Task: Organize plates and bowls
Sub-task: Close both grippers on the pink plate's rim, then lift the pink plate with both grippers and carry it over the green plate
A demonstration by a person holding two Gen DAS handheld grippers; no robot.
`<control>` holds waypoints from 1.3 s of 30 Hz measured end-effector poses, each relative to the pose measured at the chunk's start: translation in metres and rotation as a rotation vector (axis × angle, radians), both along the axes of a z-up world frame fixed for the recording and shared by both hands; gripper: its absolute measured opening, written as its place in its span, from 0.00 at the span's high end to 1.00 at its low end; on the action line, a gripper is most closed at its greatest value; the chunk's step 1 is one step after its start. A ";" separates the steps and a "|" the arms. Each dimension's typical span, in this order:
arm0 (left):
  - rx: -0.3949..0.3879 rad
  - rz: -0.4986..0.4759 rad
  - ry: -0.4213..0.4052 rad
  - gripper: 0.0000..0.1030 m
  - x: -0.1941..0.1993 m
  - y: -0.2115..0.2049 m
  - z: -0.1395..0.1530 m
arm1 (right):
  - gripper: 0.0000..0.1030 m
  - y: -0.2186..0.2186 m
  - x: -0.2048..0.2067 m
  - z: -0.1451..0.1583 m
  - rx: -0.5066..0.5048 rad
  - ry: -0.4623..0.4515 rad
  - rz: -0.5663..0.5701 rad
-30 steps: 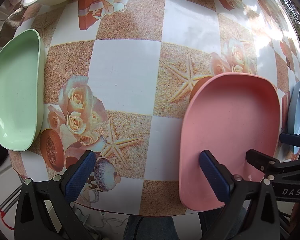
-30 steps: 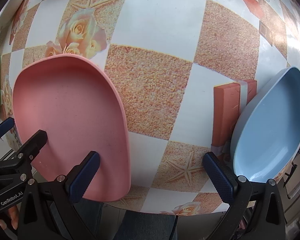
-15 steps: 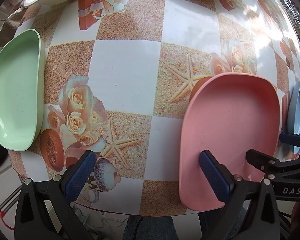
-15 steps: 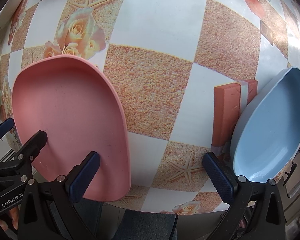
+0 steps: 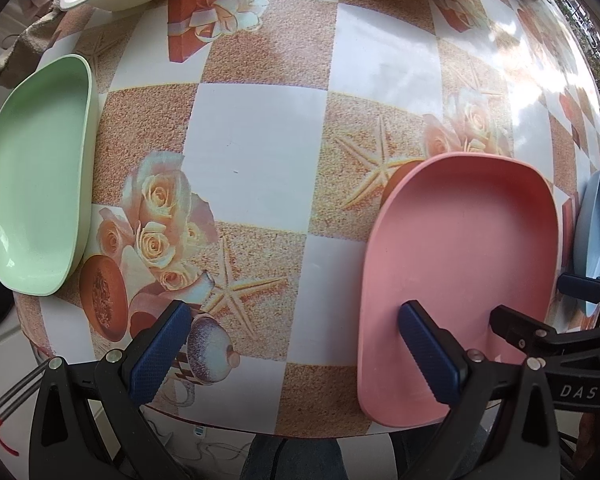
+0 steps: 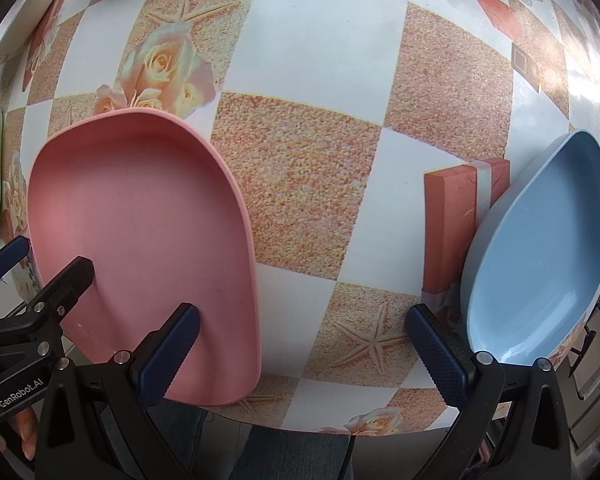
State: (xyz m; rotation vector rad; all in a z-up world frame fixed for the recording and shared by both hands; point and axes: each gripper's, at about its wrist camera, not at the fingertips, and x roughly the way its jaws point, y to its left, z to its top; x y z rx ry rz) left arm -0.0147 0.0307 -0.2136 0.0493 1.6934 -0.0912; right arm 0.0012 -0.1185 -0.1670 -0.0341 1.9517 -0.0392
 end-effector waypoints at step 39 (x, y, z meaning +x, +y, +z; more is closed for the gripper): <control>-0.037 -0.158 0.005 0.82 -0.008 0.005 0.059 | 0.84 0.044 -0.012 0.052 0.168 -0.032 0.016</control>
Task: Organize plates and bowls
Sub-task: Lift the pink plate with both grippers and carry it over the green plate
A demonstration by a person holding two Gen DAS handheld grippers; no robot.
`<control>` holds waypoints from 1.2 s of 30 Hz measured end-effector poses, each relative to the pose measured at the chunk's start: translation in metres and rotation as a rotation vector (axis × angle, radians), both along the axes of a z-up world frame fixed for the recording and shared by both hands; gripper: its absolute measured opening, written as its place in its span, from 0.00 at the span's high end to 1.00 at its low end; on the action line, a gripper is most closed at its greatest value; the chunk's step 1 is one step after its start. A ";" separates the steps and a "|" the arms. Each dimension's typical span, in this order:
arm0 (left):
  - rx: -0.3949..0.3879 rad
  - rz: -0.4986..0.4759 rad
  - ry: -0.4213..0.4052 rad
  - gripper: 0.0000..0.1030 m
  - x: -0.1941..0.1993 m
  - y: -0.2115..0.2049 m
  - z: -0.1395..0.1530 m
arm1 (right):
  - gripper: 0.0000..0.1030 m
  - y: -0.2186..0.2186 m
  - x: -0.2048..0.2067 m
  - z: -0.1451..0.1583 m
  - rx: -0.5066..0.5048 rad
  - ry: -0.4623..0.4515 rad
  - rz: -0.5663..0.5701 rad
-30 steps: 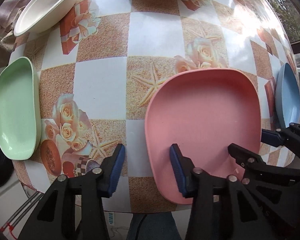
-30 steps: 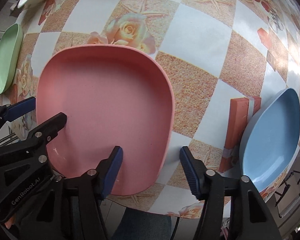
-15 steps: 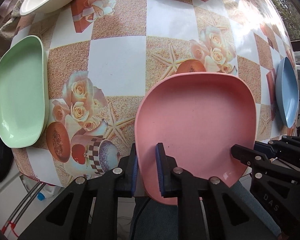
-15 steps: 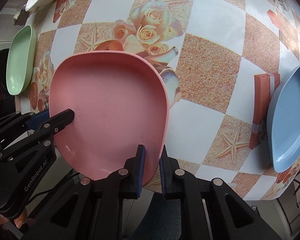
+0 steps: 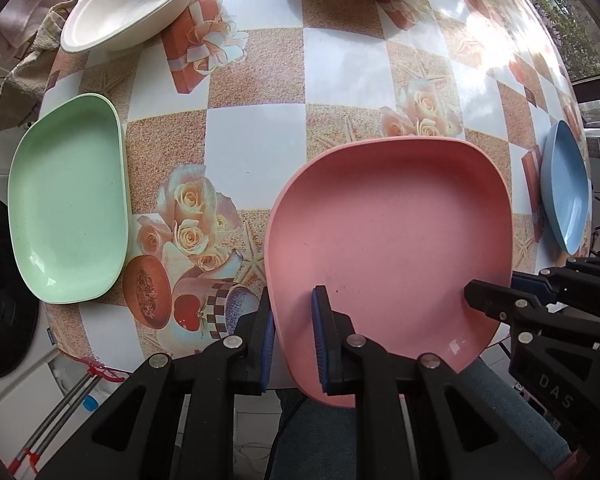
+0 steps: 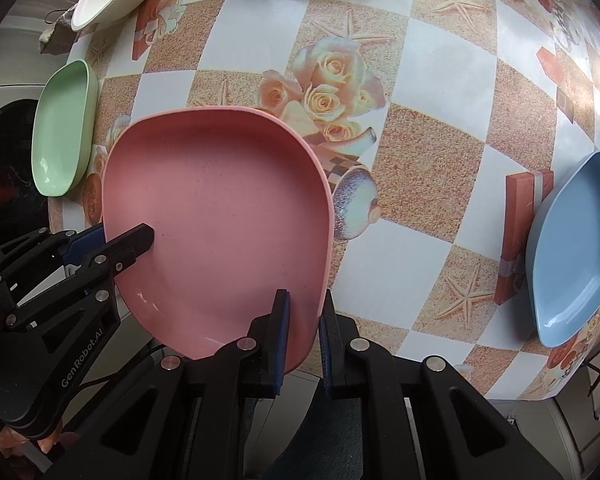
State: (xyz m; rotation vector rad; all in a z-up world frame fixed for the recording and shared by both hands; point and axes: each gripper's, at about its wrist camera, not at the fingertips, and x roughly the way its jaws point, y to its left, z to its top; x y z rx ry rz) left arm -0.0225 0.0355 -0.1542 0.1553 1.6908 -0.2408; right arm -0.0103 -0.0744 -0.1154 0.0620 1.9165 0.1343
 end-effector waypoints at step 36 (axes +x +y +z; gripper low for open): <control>0.019 -0.009 -0.041 0.82 -0.001 -0.006 0.020 | 0.84 -0.002 -0.018 -0.001 0.013 -0.023 -0.001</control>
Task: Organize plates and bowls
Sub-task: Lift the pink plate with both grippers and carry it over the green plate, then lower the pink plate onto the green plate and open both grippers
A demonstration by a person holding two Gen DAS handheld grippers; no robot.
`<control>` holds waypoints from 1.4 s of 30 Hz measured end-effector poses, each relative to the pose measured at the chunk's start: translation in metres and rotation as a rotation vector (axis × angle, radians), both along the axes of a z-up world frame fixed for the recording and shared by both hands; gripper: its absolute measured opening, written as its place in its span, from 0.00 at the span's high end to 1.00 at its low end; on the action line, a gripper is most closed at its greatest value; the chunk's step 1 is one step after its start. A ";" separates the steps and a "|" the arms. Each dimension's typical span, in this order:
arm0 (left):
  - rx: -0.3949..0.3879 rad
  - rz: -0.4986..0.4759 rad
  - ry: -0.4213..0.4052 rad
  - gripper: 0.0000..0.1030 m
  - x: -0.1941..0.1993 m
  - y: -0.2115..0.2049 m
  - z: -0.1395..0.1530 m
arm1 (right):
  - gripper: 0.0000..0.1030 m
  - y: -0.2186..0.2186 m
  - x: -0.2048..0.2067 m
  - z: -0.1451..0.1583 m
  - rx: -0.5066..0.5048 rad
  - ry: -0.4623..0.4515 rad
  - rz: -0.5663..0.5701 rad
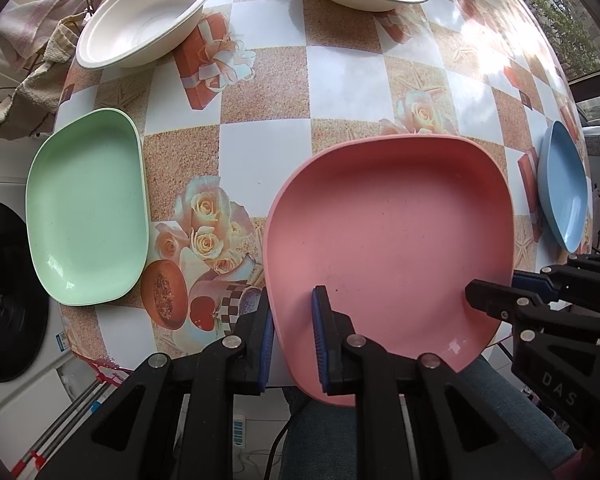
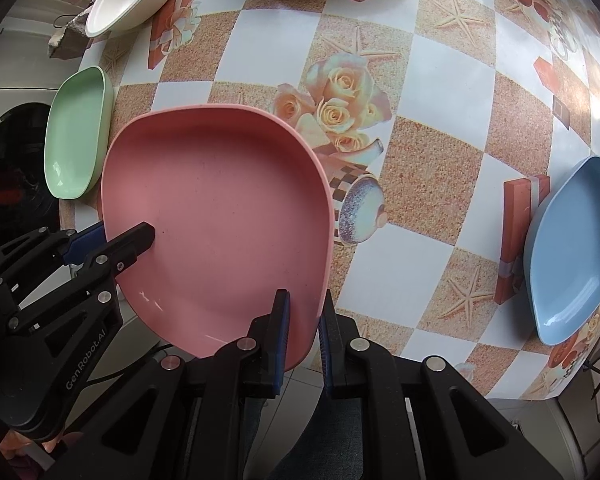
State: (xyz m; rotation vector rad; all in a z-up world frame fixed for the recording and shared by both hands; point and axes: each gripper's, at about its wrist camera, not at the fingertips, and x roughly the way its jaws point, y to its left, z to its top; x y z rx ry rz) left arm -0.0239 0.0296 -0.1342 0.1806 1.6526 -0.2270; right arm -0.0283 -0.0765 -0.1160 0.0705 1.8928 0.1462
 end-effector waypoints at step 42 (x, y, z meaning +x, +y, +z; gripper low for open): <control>0.158 0.132 -0.190 0.81 0.051 0.144 0.051 | 0.84 0.156 0.067 0.013 0.155 -0.049 0.102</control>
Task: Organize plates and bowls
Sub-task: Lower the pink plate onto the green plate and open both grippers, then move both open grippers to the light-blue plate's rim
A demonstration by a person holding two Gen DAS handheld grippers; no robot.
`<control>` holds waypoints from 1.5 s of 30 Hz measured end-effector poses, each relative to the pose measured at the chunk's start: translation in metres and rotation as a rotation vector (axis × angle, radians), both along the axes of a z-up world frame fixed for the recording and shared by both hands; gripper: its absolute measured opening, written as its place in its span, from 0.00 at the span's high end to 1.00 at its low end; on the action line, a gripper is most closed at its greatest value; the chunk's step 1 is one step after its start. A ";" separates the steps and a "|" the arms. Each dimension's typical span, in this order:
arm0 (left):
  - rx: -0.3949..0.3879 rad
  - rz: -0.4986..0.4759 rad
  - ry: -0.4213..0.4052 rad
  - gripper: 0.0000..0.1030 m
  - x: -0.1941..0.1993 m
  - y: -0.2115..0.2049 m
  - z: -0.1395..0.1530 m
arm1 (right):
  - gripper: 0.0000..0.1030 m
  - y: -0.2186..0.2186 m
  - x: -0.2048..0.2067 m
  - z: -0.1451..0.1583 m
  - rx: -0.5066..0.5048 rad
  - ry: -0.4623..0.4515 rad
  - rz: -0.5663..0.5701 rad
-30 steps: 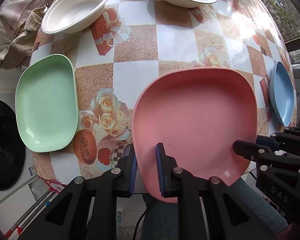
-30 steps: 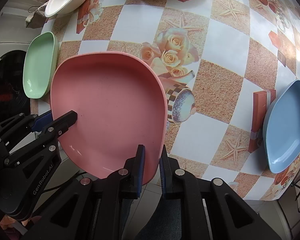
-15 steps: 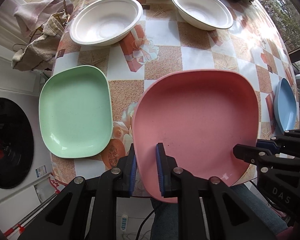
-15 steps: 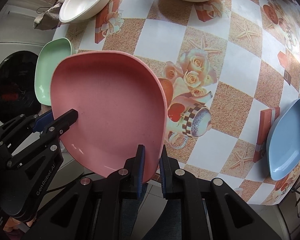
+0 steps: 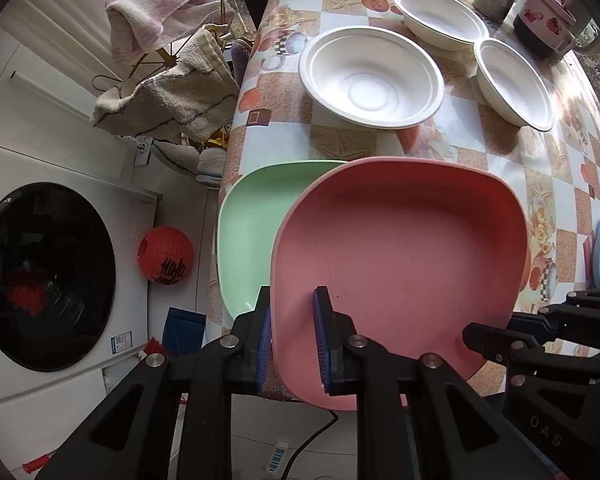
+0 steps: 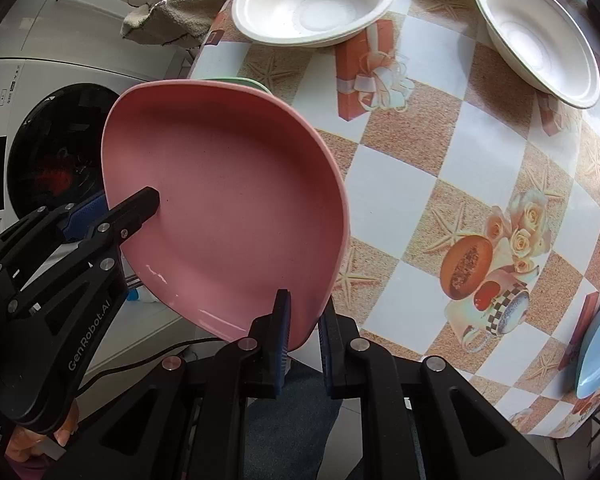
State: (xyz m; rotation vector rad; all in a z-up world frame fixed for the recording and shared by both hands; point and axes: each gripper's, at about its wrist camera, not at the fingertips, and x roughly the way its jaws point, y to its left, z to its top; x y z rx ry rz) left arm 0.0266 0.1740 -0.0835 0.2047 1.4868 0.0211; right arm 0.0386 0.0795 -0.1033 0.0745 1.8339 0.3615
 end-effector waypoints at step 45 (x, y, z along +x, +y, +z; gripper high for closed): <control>-0.139 -0.348 0.078 0.39 -0.017 -0.168 0.007 | 0.16 -0.266 -0.058 0.015 -0.129 -0.037 -0.564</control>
